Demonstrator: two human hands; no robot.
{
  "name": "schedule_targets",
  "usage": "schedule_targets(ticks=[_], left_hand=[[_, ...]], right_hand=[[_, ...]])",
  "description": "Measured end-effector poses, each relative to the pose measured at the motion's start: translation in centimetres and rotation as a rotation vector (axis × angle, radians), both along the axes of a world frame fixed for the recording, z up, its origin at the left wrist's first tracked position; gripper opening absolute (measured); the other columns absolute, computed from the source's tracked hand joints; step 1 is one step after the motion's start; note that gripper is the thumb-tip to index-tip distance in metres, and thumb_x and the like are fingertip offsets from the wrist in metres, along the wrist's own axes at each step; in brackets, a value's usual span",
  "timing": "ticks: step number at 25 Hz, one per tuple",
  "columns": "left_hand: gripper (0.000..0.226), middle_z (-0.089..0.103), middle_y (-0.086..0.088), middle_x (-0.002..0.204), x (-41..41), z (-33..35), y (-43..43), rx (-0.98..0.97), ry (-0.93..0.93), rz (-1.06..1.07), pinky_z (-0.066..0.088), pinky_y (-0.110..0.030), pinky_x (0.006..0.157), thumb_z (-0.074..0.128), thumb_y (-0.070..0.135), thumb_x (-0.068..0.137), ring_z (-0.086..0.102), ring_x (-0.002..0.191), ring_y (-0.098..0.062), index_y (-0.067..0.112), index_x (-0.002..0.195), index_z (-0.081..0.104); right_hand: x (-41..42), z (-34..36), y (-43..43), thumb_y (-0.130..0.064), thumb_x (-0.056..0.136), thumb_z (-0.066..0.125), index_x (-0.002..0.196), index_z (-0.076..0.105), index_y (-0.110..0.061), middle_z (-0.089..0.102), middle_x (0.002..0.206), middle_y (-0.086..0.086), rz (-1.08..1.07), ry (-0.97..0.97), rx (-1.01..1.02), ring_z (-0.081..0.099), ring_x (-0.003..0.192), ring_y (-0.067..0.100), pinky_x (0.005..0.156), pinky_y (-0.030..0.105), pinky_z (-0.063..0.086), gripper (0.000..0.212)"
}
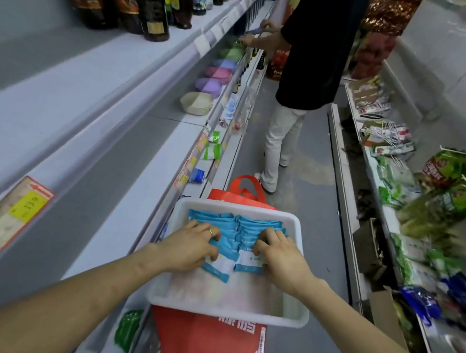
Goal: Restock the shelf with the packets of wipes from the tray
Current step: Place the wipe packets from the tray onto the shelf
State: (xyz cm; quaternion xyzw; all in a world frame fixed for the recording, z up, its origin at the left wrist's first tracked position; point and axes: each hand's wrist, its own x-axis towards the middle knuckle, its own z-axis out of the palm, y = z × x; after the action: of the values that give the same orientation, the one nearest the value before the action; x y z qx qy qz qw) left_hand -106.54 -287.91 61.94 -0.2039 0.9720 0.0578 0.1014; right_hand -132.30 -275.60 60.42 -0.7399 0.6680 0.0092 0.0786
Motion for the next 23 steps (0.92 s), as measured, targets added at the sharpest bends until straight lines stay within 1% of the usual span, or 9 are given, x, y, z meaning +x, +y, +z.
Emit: schedule_targets(ticks=[2, 5, 8, 11, 13, 15, 18, 20, 23], left_hand=[[0.019, 0.047, 0.0, 0.138, -0.2, -0.5, 0.7, -0.032, 0.01, -0.025, 0.037, -0.04, 0.104, 0.063, 0.031, 0.09, 0.044, 0.126, -0.023, 0.036, 0.107, 0.071], [0.013, 0.048, -0.001, 0.136, -0.6, -1.2, 1.3, -0.098, 0.007, -0.016, 0.04, -0.042, 0.101, 0.064, 0.029, 0.086, 0.045, 0.122, -0.026, 0.035, 0.095, 0.071], [0.006, 0.048, 0.001, 0.123, -0.6, -1.3, 1.5, -0.143, 0.024, -0.006, 0.041, -0.04, 0.094, 0.063, 0.029, 0.085, 0.046, 0.112, -0.024, 0.032, 0.085, 0.068], [0.005, 0.045, 0.003, 0.109, -0.4, -1.3, 1.7, -0.141, 0.025, -0.011, 0.038, -0.036, 0.083, 0.062, 0.029, 0.085, 0.046, 0.101, -0.021, 0.03, 0.081, 0.066], [0.004, 0.046, 0.003, 0.107, -0.1, -1.1, 1.7, -0.099, 0.027, -0.019, 0.037, -0.035, 0.081, 0.067, 0.026, 0.083, 0.046, 0.1, -0.02, 0.029, 0.082, 0.068], [0.01, 0.051, 0.003, 0.111, 0.1, -1.0, 1.5, -0.024, 0.016, -0.02, 0.041, -0.035, 0.083, 0.07, 0.02, 0.082, 0.048, 0.103, -0.02, 0.029, 0.087, 0.071], [0.021, 0.063, 0.003, 0.115, 0.4, -1.2, 1.4, 0.06, -0.041, -0.01, 0.045, -0.034, 0.087, 0.064, 0.015, 0.09, 0.051, 0.106, -0.02, 0.03, 0.101, 0.074], [0.025, 0.067, 0.007, 0.106, 0.7, -1.0, 1.4, 0.129, -0.071, 0.001, 0.042, -0.029, 0.084, 0.06, 0.014, 0.094, 0.049, 0.101, -0.017, 0.03, 0.108, 0.073], [0.024, 0.069, 0.009, 0.104, 0.6, 0.1, 1.4, 0.24, -0.045, 0.043, 0.041, -0.027, 0.087, 0.06, 0.014, 0.096, 0.048, 0.1, -0.014, 0.029, 0.109, 0.074]], right_hand=[[0.5, -0.5, 0.3, -0.024, 0.087, 0.061, 0.103, 0.056, -0.024, 0.047, 0.111, 0.0, 0.013, 0.069, -0.056, 0.048, 0.1, 0.025, 0.085, 0.038, 0.043, 0.017], [1.1, -0.8, 0.2, -0.02, 0.086, 0.062, 0.104, 0.056, -0.02, 0.049, 0.111, 0.004, 0.018, 0.127, -0.098, 0.05, 0.099, 0.028, 0.086, 0.041, 0.046, 0.02], [1.7, -0.8, 0.0, -0.017, 0.083, 0.069, 0.107, 0.056, -0.018, 0.05, 0.112, 0.008, -0.001, 0.164, -0.111, 0.051, 0.098, 0.029, 0.087, 0.045, 0.049, 0.027], [1.9, -0.9, -0.1, -0.018, 0.079, 0.076, 0.108, 0.057, -0.017, 0.052, 0.114, 0.009, -0.01, 0.182, -0.089, 0.052, 0.098, 0.029, 0.087, 0.047, 0.052, 0.035], [1.9, -1.1, -0.1, -0.019, 0.078, 0.078, 0.111, 0.058, -0.018, 0.052, 0.114, 0.01, -0.007, 0.18, -0.084, 0.053, 0.098, 0.029, 0.085, 0.048, 0.053, 0.038], [1.8, -1.2, -0.1, -0.02, 0.08, 0.078, 0.112, 0.059, -0.02, 0.052, 0.112, 0.009, 0.004, 0.171, -0.077, 0.054, 0.096, 0.029, 0.081, 0.047, 0.052, 0.036], [1.3, -1.1, 0.0, -0.019, 0.083, 0.073, 0.095, 0.06, -0.022, 0.053, 0.099, 0.005, 0.073, 0.138, -0.028, 0.052, 0.088, 0.027, 0.069, 0.042, 0.05, 0.018], [0.6, -0.7, -0.1, -0.016, 0.088, 0.068, 0.092, 0.06, -0.022, 0.056, 0.1, 0.003, 0.142, 0.095, 0.049, 0.05, 0.09, 0.025, 0.073, 0.041, 0.05, 0.011], [-0.6, 0.1, -0.2, -0.011, 0.091, 0.064, 0.105, 0.065, -0.024, 0.06, 0.111, 0.0, 0.24, 0.021, 0.146, 0.051, 0.101, 0.023, 0.088, 0.036, 0.051, 0.018]])
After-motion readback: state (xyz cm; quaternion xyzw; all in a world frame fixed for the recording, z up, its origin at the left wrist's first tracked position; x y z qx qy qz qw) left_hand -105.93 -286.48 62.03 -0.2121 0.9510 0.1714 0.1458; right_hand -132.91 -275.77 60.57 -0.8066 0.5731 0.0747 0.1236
